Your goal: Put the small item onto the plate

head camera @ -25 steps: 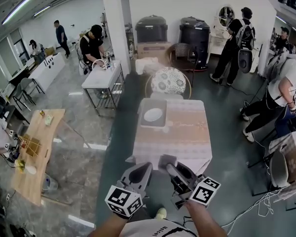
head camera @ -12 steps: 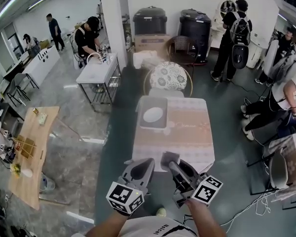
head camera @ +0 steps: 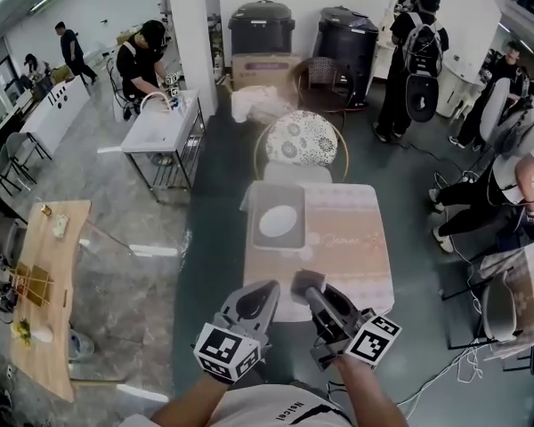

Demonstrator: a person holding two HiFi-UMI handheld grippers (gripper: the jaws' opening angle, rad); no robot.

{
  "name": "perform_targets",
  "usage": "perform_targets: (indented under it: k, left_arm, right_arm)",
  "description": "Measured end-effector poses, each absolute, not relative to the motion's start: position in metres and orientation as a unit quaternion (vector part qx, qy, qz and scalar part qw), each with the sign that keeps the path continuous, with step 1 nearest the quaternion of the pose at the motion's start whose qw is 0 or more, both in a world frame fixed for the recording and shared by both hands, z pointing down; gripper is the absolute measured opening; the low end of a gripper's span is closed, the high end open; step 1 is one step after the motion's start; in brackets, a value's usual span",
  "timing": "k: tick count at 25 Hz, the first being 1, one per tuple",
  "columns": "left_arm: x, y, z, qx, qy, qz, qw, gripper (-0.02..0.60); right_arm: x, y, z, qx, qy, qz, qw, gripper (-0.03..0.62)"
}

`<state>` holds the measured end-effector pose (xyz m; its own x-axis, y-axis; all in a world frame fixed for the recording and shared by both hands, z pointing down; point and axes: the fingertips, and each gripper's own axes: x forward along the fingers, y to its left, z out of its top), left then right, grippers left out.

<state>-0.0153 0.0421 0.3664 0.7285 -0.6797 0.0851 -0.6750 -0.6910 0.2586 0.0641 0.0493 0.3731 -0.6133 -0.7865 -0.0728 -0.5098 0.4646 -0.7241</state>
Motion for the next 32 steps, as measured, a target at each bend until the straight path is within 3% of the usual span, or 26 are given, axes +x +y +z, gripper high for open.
perform_targets:
  k: [16,32]
  left_arm:
    - [-0.019,-0.063,0.407,0.929,-0.344,-0.007,0.138,0.005]
    - [0.005,-0.19,0.502,0.898,-0.399,0.025,0.186,0.005]
  right_arm:
    - [0.059,-0.059,0.419,-0.424,0.811,-0.365,0.173,0.106]
    - [0.074,-0.205,0.543,-0.386,0.801,-0.448,0.094,0.106]
